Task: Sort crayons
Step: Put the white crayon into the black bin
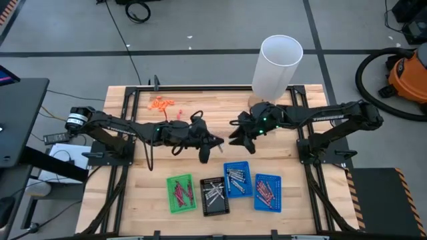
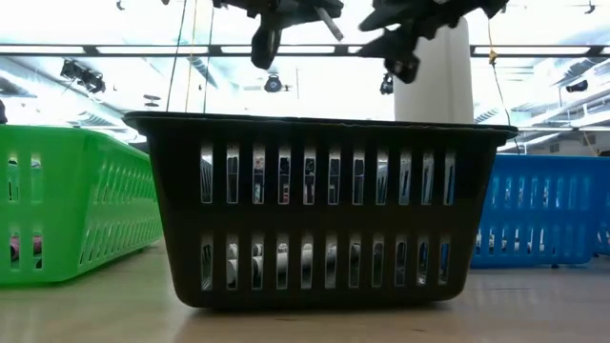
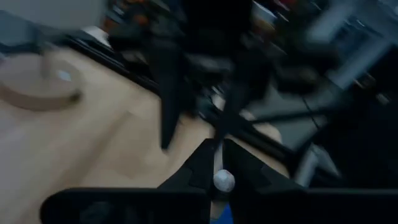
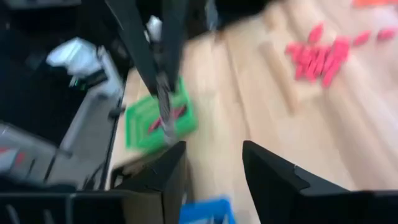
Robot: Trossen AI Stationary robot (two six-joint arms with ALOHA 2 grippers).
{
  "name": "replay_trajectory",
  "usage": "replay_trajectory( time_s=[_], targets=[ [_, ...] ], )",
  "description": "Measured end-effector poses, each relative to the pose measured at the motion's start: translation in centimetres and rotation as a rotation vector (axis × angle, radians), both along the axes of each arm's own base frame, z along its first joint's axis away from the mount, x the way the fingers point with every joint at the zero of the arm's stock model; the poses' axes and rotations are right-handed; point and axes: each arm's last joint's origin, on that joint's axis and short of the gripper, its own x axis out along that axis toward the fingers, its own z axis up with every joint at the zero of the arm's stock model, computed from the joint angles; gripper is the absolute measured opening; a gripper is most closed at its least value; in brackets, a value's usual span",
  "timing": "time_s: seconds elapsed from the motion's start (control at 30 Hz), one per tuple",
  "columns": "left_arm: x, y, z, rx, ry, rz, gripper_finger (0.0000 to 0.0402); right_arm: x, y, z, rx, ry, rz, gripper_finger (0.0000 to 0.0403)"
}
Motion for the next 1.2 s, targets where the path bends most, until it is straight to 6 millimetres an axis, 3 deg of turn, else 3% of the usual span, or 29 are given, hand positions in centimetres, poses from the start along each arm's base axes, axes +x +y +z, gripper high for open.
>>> replay_trajectory(
  time_s=[0.17, 0.37, 0.6, 0.87, 0.97, 1.2],
  targets=[
    [-0.2, -1.6, -0.6, -0.017, 0.058, -0.175, 0.0038, -2.6, 0.1, 0.1, 0.034, 0.143, 0.035, 0.0171],
    [0.3, -5.2, -3.1, -0.017, 0.161, -0.329, 0.0034, -4.9, 0.3, -0.5, 0.061, 0.348, -0.119, 0.0169],
    [1.5, -9.4, -8.5, -0.087, 0.344, -0.429, 0.0034, -4.9, 0.8, -0.8, 0.020, 0.373, -0.183, 0.0169],
    [5.3, -12.4, -11.5, -0.049, 0.566, -0.399, 0.0034, -3.5, 0.9, -0.8, -0.169, 0.263, -0.064, 0.0168],
    [6.5, -12.9, -11.6, -0.032, 0.672, -0.386, 0.0036, -3.4, 1.0, -0.6, -0.155, 0.240, -0.021, 0.0168],
    [8.1, -13.0, -8.1, -0.004, 0.655, -0.349, 0.0102, -4.3, 1.1, 0.3, -0.153, 0.195, 0.027, 0.0168]
  ],
)
